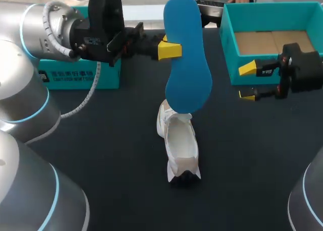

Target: Take the shoe out of the shoebox, open the shoe tongue, remove and reinsert the insole, then place the shoe into the shoebox

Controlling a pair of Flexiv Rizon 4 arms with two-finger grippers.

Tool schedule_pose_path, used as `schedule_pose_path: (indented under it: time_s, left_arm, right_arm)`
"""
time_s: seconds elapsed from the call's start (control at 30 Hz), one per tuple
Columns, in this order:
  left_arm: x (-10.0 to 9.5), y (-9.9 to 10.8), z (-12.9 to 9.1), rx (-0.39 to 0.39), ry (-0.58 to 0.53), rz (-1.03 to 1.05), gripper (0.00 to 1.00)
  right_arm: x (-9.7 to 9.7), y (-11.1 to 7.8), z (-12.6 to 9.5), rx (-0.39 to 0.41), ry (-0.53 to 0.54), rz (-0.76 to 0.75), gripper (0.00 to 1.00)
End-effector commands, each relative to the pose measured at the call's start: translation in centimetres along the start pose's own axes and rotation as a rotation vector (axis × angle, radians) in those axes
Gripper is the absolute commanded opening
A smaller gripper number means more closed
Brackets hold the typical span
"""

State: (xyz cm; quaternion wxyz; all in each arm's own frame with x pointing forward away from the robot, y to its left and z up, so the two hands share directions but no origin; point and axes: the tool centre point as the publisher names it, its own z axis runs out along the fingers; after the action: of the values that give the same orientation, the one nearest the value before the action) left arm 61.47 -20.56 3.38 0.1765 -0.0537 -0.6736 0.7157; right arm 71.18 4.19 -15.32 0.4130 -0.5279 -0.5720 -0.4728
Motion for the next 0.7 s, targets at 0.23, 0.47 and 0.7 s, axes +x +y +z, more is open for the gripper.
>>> schedule_pose_path:
  time_s: [0.23,0.47,0.7]
  left_arm:
    - [-0.9,4.6,0.3,-0.101,-0.060,0.694,0.00]
    - [-2.3,7.1,-0.1,-0.099,-0.131,1.192,0.00]
    - [-3.6,8.9,-1.0,-0.272,-0.102,1.583,0.00]
  right_arm:
    - [0.0,0.0,0.1,-0.001,-0.002,0.000,1.00]
    - [0.0,0.0,0.1,-0.001,-0.002,0.000,1.00]
    - [0.0,0.0,0.1,-0.001,-0.002,0.000,1.00]
